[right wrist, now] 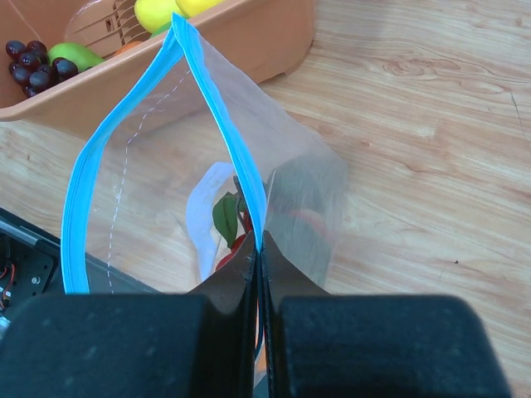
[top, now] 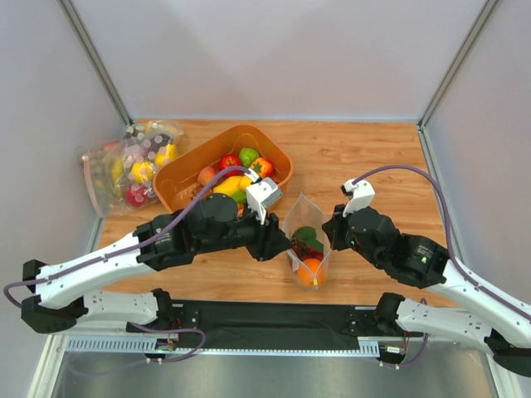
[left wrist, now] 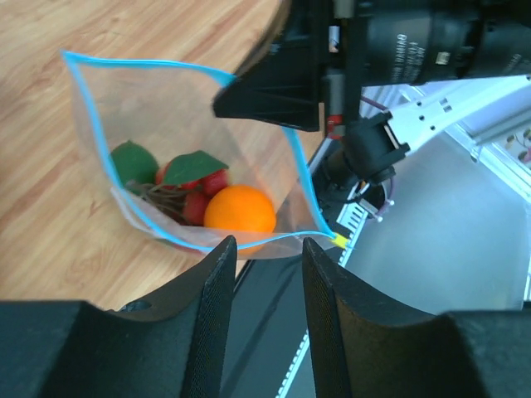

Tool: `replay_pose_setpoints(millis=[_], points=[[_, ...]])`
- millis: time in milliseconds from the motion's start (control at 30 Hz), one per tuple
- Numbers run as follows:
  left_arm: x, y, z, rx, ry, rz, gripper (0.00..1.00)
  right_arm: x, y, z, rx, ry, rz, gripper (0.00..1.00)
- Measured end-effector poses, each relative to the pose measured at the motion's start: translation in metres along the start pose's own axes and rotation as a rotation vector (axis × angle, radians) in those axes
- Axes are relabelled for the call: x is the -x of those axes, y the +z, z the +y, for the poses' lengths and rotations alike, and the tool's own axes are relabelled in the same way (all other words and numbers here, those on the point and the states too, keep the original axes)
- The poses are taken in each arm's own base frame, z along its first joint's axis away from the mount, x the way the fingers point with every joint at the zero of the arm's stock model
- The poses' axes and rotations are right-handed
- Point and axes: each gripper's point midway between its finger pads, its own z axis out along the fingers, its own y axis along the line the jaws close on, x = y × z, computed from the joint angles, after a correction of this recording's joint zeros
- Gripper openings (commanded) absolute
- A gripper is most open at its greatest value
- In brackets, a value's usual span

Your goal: Open the zip-top bag and remove the fake food

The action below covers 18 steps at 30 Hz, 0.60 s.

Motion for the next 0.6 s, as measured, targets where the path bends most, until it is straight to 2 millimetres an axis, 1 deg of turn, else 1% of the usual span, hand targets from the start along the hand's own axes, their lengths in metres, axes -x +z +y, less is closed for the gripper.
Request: replay_pose_setpoints(millis=[100,200,433,500,600], points=[[-0.001,0.012,-0.013,-0.034,0.033,0.014,0.47,-0.001,0.001,0.000,0.001,0.003,0.003,0.00],[-0.009,0.031,-0.017,-0.040,0.059,0.049,0.47,-0.002,0.001,0.002,0.008,0.006,0.007,0.00],[-0.031,0.079,-0.005,0.007,0.097,0.112,0.47,-0.004,0.002,0.007,0.036,0.020,0.013,0.00],[-0.036,0.087,0.001,0.035,0.101,0.124,0.47,-0.005,0.003,0.009,0.043,0.023,0.016,0.00],[-0.041,0.094,0.010,0.078,0.106,0.130,0.47,-0.008,0.004,0.010,0.050,0.028,0.023,0.00]])
